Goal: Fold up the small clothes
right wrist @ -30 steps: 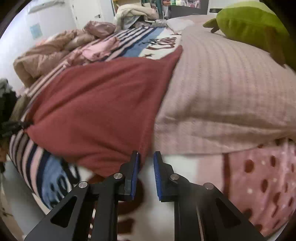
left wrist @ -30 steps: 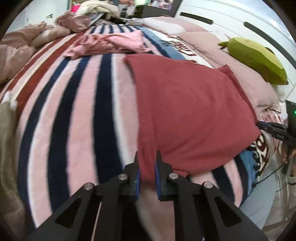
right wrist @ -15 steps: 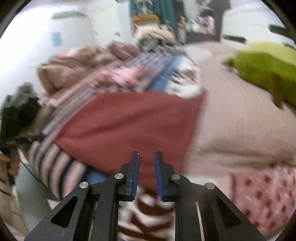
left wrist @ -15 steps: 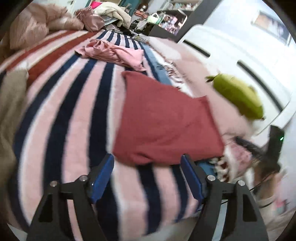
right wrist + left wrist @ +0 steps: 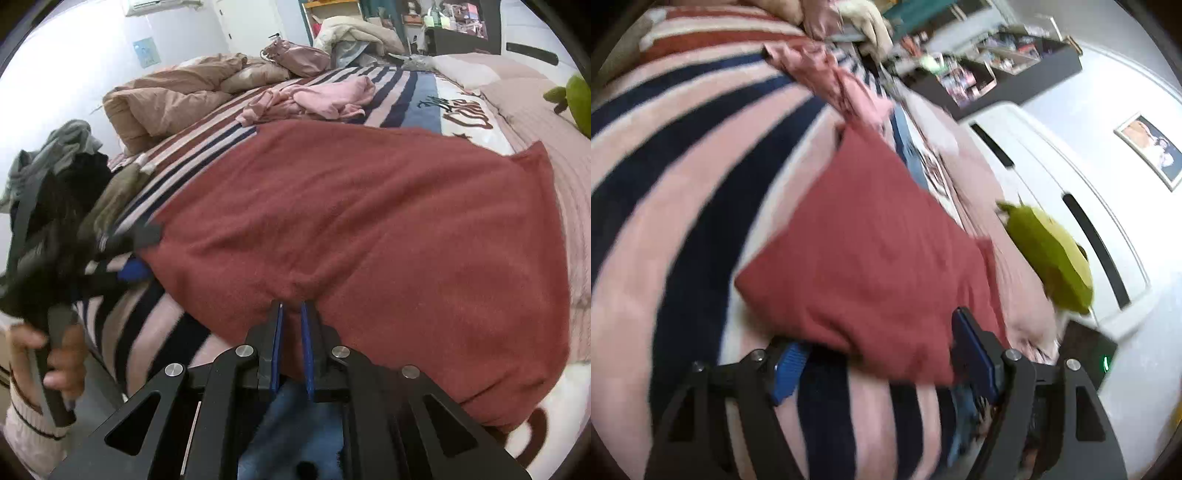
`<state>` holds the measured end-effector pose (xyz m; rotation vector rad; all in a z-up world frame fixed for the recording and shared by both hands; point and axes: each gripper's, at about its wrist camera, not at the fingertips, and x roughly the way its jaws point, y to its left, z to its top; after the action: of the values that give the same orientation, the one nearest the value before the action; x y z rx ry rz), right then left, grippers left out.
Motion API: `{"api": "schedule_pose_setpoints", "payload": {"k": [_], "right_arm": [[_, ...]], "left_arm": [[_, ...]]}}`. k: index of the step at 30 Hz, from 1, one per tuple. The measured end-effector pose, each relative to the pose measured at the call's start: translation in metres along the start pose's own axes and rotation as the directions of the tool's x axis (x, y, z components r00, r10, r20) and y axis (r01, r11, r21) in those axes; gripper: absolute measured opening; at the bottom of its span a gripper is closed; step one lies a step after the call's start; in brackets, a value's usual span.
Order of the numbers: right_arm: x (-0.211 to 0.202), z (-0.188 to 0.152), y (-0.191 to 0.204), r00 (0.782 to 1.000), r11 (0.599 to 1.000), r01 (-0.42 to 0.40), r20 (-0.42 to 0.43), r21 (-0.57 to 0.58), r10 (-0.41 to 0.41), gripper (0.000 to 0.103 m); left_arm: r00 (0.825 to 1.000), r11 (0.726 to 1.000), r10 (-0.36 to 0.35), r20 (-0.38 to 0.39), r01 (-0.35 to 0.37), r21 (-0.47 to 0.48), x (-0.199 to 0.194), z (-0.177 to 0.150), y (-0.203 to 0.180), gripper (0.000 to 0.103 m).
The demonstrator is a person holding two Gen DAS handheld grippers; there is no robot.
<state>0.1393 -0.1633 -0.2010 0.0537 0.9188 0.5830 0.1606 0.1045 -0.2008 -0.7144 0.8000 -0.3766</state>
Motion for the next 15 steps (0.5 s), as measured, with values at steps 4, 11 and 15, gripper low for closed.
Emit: {"api": "schedule_pose_setpoints", "payload": {"k": [4,11,15], "right_arm": [[-0.001,0.002,0.002,1.0,1.0,0.003,-0.002,0.007,-0.002,0.003],[-0.064,0.001,-0.036,0.987,0.989,-0.079,0.15,0.125,0.06,0.02],[-0.1,-0.008,-0.058,0.972,0.987,-0.067,0.231,0.146,0.032,0.02]], "left_arm": [[0.999,0.999,0.035,0.002,-0.035,0.022,0.022,0.01,-0.007,0.05],[0.994,0.977,0.104,0.026,-0.107,0.185,0.027,0.026,-0.046,0.018],[0.989,0.929,0.141,0.053,-0.151,0.337,0.031,0.033,-0.093,0.013]]}}
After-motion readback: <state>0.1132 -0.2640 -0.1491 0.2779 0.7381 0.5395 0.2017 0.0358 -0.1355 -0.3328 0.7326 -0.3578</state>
